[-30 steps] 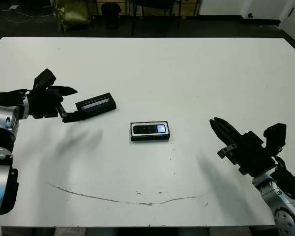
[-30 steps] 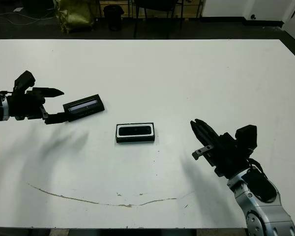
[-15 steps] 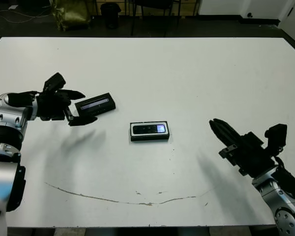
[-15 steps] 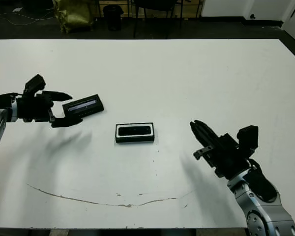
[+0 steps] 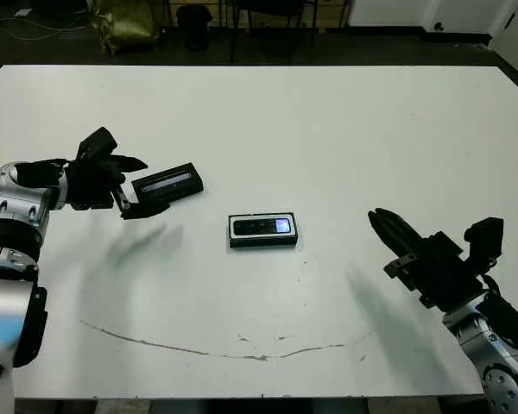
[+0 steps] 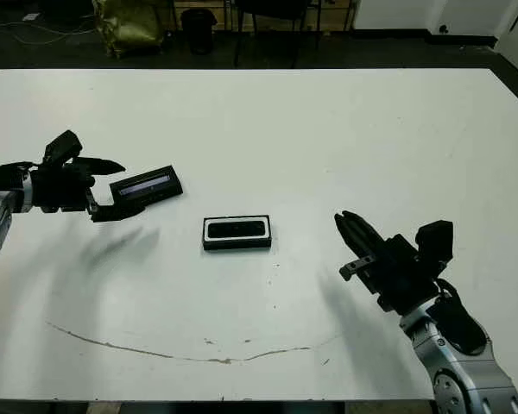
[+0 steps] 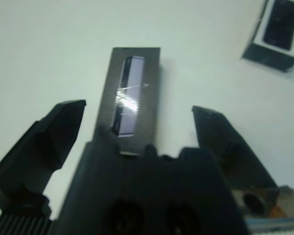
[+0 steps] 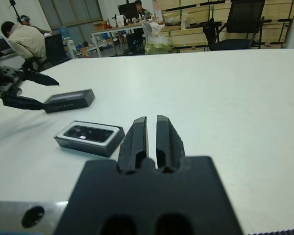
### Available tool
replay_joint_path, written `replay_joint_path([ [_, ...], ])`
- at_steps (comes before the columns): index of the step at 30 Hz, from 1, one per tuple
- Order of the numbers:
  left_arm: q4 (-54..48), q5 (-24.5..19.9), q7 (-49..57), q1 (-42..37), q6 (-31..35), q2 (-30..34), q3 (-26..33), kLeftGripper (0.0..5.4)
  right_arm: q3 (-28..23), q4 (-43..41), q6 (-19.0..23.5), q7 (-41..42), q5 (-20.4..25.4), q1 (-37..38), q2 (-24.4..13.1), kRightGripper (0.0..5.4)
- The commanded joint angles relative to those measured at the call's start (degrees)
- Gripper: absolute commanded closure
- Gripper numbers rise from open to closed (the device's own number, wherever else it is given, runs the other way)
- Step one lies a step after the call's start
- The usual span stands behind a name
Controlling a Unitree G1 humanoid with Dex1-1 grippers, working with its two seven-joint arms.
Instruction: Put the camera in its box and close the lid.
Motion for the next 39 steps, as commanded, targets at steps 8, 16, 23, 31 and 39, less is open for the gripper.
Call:
replay_joint_path([
  [8, 3.3, 4.3, 2.1, -2.1, -2.2, -0.6, -2.5, 0.02, 0.5, 0.5, -0.5, 0.2, -1.3, 1.0, -0.4, 5.4],
  [16, 4.6, 5.3, 1.9, -2.6, -1.6, -1.1, -3.1, 0.02, 0.5, 1.4, -1.3, 0.9, -1.1, 1.0, -0.4, 5.4],
  [23, 6.1, 4.6, -2.2, -3.3, 0.7, -1.4, -2.4, 0.02, 0.5, 1.1, -1.2, 0.5, -1.7, 1.1, -0.4, 5.4],
  [31, 6.6, 5.7, -0.9, -3.1, 0.0, -1.3, -2.8, 0.02, 0.3, -1.0, 1.5, -0.6, -1.0, 1.4, -0.8, 5.4],
  [39, 7.2, 5.7, 1.0, -2.9, 0.3, -1.3, -2.7, 0.02, 0.5, 5.5, -4.5, 2.6, -2.3, 1.0, 0.2, 5.4],
])
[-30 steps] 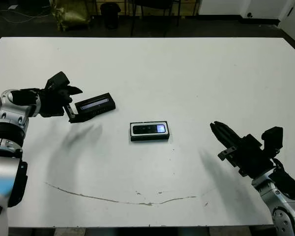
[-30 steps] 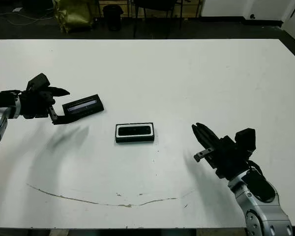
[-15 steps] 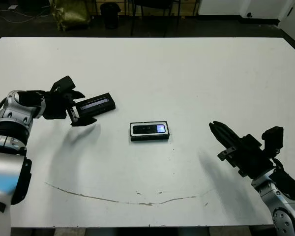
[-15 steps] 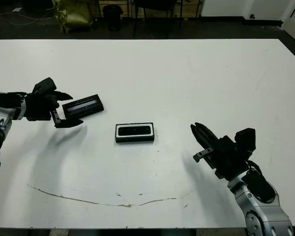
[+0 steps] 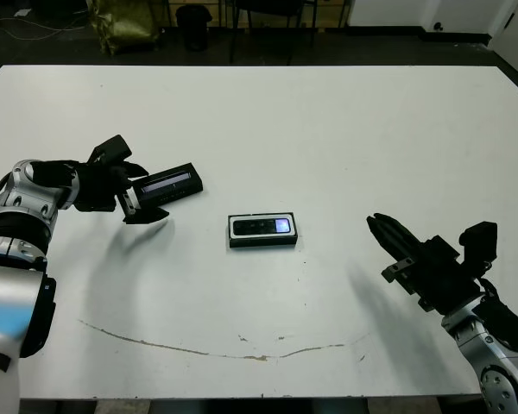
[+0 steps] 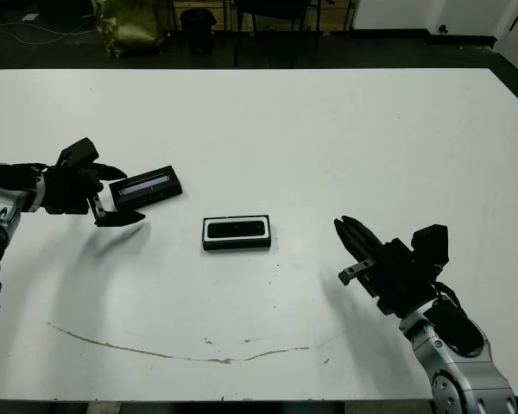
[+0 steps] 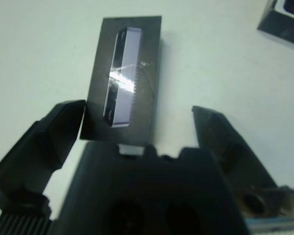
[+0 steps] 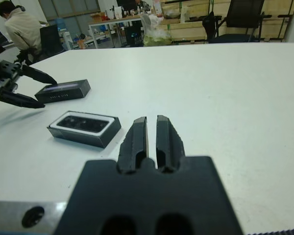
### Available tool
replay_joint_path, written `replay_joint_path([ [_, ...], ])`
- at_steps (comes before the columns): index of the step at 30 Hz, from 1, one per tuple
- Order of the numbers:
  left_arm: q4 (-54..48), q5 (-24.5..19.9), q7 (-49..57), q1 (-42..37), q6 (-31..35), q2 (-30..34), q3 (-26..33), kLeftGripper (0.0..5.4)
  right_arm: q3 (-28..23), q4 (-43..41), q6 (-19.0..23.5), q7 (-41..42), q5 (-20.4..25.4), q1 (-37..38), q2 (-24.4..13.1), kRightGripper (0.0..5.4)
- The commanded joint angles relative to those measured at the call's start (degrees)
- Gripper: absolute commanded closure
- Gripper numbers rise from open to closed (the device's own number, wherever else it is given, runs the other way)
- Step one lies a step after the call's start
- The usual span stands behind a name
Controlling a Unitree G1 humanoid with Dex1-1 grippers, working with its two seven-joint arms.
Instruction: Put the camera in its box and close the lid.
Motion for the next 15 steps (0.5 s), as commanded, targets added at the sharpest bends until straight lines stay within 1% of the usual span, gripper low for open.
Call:
replay_joint_path([
  [1, 0.7, 1.2, 1.3, 0.3, 0.0, -0.1, -0.2, 0.02, 0.0, 3.8, -3.6, 1.5, -1.5, 0.4, 0.3, 5.4],
  [3, 1.0, 0.8, 1.4, 0.1, 1.7, -0.3, 0.1, 0.02, 0.3, 3.5, -3.8, 1.1, -2.1, 0.6, 0.1, 5.4],
  [5, 1.0, 0.8, 1.2, 0.1, 1.6, -0.2, 0.1, 0.02, 0.4, 2.8, -3.0, 0.9, -1.8, 0.7, -0.1, 5.4],
  [7, 0.3, 2.5, 3.8, 0.5, -1.1, 0.1, -1.1, 0.02, 0.4, 2.6, -2.7, 1.0, -1.4, 0.8, 0.0, 5.4],
  [9, 0.3, 3.5, 5.2, 0.4, -1.7, 0.1, -1.6, 0.02, 0.5, 2.1, -2.1, 0.8, -1.2, 0.9, 0.0, 5.4],
  [15, 1.3, 3.2, 4.2, 0.0, -0.1, -0.4, -1.1, 0.02, 0.6, 3.0, -3.5, 1.2, -1.6, 1.1, 0.0, 5.4],
])
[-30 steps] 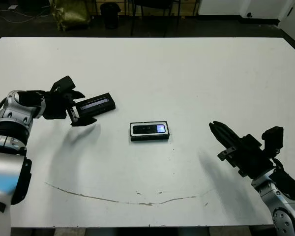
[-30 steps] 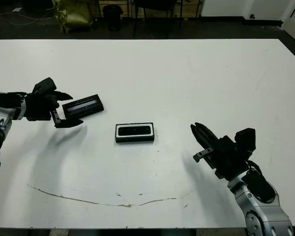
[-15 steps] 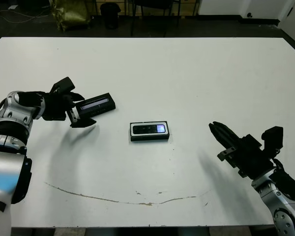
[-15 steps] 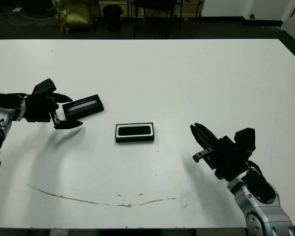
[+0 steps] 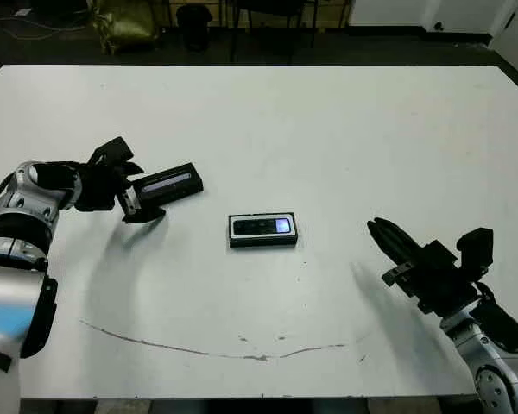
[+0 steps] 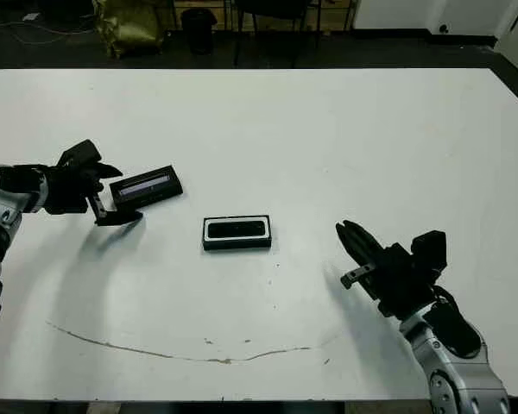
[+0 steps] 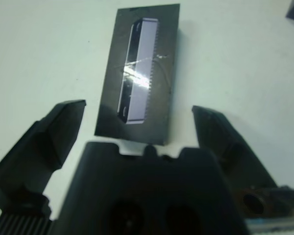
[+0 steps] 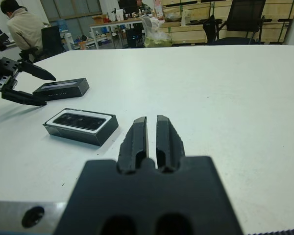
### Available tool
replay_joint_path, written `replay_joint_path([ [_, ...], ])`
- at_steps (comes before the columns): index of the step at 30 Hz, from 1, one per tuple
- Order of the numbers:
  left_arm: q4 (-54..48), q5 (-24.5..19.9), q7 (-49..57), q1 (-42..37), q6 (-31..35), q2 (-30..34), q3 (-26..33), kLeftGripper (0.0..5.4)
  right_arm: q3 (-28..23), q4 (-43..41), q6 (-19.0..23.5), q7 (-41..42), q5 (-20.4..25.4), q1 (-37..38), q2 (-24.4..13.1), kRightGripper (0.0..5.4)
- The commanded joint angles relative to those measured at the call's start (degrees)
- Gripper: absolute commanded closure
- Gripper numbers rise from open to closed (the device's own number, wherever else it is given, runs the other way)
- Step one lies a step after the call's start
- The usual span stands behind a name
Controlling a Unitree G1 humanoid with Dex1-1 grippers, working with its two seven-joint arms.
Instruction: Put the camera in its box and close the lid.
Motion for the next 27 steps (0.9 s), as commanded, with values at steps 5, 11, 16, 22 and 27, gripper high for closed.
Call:
replay_joint_path([
  [5, 1.1, 0.6, -0.6, 0.3, 2.1, -0.5, 0.0, 0.02, -0.2, -1.7, 2.5, -0.4, 1.3, 1.0, -0.4, 5.4],
  [11, 1.4, 0.4, -2.5, 0.5, 1.7, -0.6, 0.1, 0.02, -0.3, -0.9, 2.0, 0.0, 1.2, 0.8, -0.7, 5.4],
  [16, 1.9, -1.4, -5.4, 0.2, 4.9, -0.9, 1.9, 0.02, 0.0, 1.6, -0.6, 0.2, -1.0, 0.6, -0.6, 5.4],
  [22, 2.1, -2.5, -5.7, 0.1, 10.5, -1.5, 3.4, 0.02, -0.4, 0.0, 1.4, 0.0, 0.0, 0.6, -0.6, 5.4],
  [27, 1.6, -1.4, -5.1, 0.1, 10.2, -1.5, 2.1, 0.65, -0.5, -0.7, 1.5, 0.2, 1.4, 0.6, -0.7, 5.4],
])
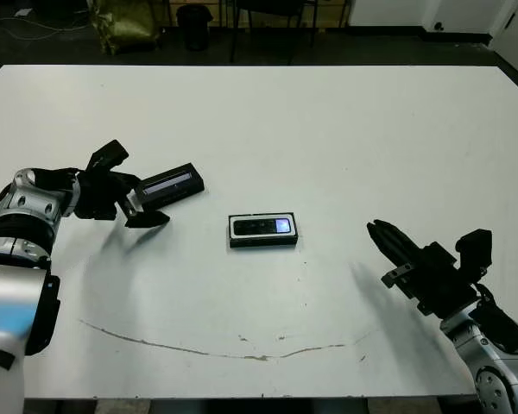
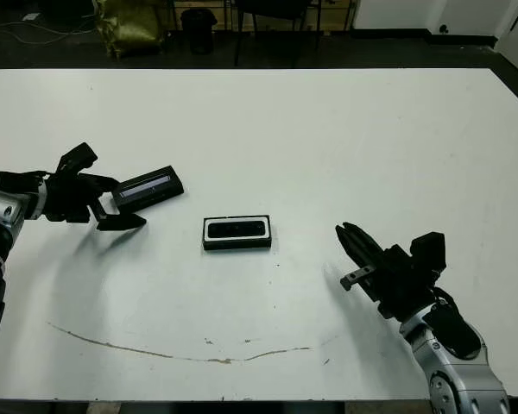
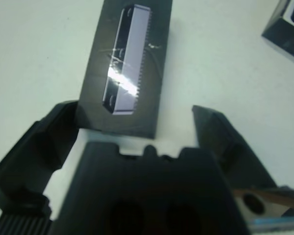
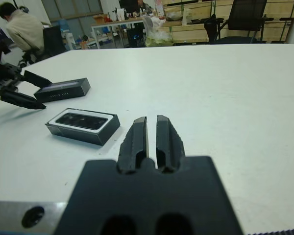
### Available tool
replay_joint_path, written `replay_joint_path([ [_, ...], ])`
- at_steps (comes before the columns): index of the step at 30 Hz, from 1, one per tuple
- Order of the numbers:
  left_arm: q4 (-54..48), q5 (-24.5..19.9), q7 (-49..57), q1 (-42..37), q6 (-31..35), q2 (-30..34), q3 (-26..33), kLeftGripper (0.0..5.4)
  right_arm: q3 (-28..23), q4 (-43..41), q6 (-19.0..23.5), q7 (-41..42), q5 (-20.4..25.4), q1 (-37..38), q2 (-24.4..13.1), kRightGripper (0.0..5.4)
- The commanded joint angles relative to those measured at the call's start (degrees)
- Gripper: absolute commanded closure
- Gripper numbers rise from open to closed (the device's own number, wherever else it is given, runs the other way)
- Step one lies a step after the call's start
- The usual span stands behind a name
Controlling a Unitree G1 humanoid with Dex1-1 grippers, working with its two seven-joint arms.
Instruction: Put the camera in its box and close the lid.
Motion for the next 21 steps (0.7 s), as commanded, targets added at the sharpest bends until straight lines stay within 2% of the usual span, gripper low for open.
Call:
replay_joint_path([
  [1, 0.6, 1.0, 0.3, 0.3, 2.0, -0.4, -0.5, 0.88, -0.3, -0.9, 1.5, -0.5, -0.3, 0.5, -0.8, 5.4],
  [5, 0.6, 0.9, 0.4, 0.1, 4.9, -0.7, -0.5, 1.88, -0.7, -2.1, 3.4, -0.6, 1.4, 0.5, -0.7, 5.4],
  [8, 0.5, 1.1, 1.2, 0.2, 5.2, -0.8, -0.7, 2.62, -0.8, -2.6, 4.1, -1.3, 1.1, 0.6, -0.9, 5.4],
  [10, 0.6, 1.0, 1.7, 0.1, 5.9, -0.9, -0.6, 2.91, -0.8, -3.4, 4.8, -1.8, 1.2, 0.7, -1.0, 5.4],
  [16, 0.6, 1.4, 2.3, 0.0, 6.4, -0.9, -1.0, 3.01, -0.8, -3.2, 4.7, -1.7, 0.8, 0.6, -0.9, 5.4],
  [19, 0.2, 1.8, 0.6, -0.2, 5.6, -1.0, -1.9, 3.01, -0.7, -2.2, 3.1, -0.8, 0.5, 0.5, -0.7, 5.4],
  [21, -0.8, 1.6, -1.1, -0.1, 4.6, -1.1, -2.3, 3.01, -0.8, -3.0, 4.3, -1.1, 1.1, 0.5, -0.9, 5.4],
])
